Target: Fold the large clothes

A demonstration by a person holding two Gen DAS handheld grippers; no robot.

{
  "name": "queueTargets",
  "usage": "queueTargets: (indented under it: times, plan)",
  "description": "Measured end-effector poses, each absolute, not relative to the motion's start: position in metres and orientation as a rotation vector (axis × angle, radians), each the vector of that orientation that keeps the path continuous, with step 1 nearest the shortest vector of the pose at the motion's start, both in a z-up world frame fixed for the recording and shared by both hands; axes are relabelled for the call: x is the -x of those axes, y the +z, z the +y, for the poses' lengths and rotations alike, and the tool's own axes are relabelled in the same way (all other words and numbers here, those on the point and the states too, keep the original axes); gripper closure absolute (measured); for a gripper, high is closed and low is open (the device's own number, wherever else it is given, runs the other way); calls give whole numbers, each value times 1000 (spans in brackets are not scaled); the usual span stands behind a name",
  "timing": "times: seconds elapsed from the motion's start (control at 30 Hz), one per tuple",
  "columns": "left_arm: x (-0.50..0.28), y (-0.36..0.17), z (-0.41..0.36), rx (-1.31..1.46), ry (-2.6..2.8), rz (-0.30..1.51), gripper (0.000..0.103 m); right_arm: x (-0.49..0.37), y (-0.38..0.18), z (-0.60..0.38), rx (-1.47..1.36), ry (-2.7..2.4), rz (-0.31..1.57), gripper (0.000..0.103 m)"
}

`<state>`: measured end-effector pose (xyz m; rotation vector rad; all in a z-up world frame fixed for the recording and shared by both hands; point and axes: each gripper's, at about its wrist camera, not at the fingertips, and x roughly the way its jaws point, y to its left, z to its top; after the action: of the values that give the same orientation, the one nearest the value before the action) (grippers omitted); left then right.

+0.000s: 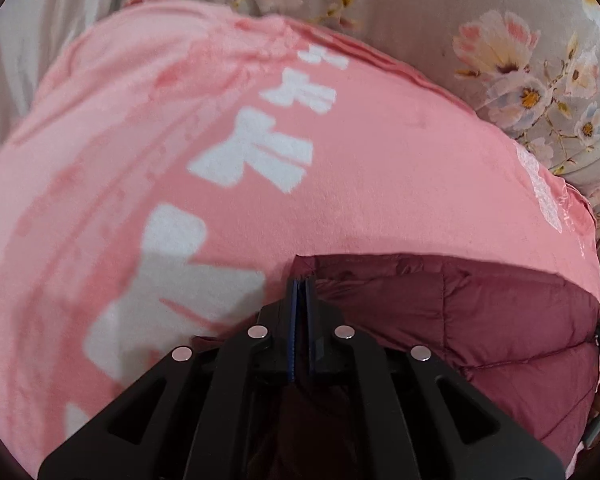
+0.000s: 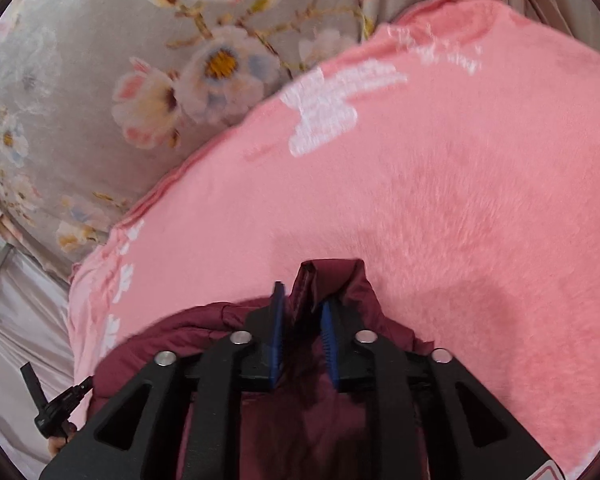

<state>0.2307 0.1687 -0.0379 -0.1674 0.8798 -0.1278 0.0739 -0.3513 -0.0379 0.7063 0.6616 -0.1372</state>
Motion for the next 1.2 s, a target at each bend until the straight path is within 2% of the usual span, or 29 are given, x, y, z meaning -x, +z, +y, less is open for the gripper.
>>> queueTargets:
  times: [0.07, 0.1, 0.23, 0.27, 0.3, 0.33, 0.4, 0.47, 0.63, 0.8, 1.1, 1.2]
  plan:
    - [-222, -11, 174, 153, -125, 827, 93, -60, -9, -351, -671, -154, 600, 49]
    - [-216, 6, 176, 152, -126, 796, 88, -53, 8, -348, -641, -150, 565, 46]
    - [-197, 61, 166, 160, -196, 725, 88, -40, 52, -321, -520, -118, 506, 47]
    - [-192, 71, 157, 150, -227, 717, 88, -40, 59, -306, -484, -88, 510, 54]
    - [-185, 81, 143, 123, -273, 705, 88, -44, 63, -290, -442, -57, 525, 67]
    - [-180, 85, 130, 97, -298, 702, 88, -48, 65, -271, -397, -39, 545, 73]
    - [-169, 88, 93, 24, -375, 713, 88, -62, 60, -236, -314, 7, 602, 95]
    - [-160, 78, 59, -23, -450, 749, 88, -77, 47, -203, -225, 43, 663, 100]
    - [-162, 26, 0, -114, -511, 882, 88, -106, 8, -150, -90, 106, 795, 102]
    - [-187, -17, -10, -90, -494, 983, 88, -136, -21, -147, -99, 104, 887, 102]
    - [-214, -44, 1, 28, -490, 991, 88, -169, -60, -157, -167, 94, 951, 103]
    - [-218, -51, 3, 49, -491, 972, 92, -173, -67, -161, -198, 102, 945, 103]
